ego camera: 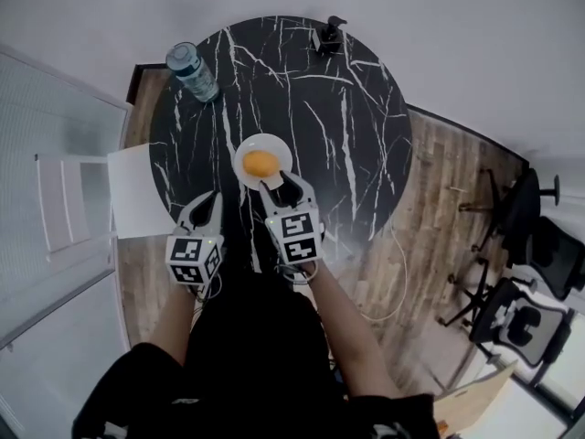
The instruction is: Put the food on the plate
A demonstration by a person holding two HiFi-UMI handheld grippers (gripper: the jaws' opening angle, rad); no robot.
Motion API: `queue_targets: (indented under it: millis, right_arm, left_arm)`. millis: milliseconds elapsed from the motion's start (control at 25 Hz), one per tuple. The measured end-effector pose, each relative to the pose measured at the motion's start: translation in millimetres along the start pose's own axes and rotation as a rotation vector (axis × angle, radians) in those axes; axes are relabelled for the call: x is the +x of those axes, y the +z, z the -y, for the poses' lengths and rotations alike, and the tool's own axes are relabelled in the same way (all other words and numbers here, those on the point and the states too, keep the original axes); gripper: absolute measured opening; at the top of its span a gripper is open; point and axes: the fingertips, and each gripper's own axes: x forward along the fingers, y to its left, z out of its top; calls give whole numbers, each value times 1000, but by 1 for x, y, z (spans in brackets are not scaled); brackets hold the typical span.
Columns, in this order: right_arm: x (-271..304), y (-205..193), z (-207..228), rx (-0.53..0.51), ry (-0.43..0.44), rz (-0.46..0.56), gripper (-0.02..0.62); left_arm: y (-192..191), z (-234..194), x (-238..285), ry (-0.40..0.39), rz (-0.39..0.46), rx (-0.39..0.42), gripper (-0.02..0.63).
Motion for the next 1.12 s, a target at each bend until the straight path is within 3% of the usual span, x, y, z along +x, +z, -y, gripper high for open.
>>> queue_targets:
  millis: [280,600,1120]
  right_arm:
    - [-39,10,8,-15,-68,93,9]
    - [-88,23,18,-4,-93,194,-5]
    - [-202,121,6,-193,-168,492,-5]
  left_arm:
    - [18,29,-10,-8,49,24,-2]
    - [39,62,-38,11,127,39,-2]
    - [118,107,-114,65,348,134,-2]
